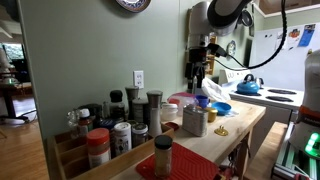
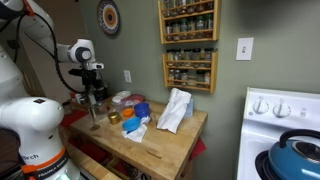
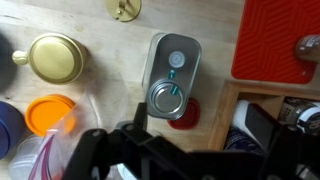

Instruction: Turn the metal tin to the left

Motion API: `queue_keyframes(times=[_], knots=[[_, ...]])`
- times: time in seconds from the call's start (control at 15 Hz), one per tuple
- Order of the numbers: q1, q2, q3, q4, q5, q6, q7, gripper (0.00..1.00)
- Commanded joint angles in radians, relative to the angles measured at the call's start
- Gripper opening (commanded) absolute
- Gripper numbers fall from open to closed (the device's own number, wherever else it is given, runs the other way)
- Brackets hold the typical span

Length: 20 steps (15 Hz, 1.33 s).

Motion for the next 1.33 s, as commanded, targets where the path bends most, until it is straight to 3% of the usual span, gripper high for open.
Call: queue_keyframes(times=[0.0, 0.4, 1.27], knots=[[0.015, 0.065, 0.005, -0.011, 0.033, 0.041, -0.055, 1.0], [0.023, 0.133, 0.007, -0.043, 0.078, 0.136, -0.129, 1.0], [0.016, 0.173, 0.008, -0.095, 0.06, 0.248, -0.089, 1.0]])
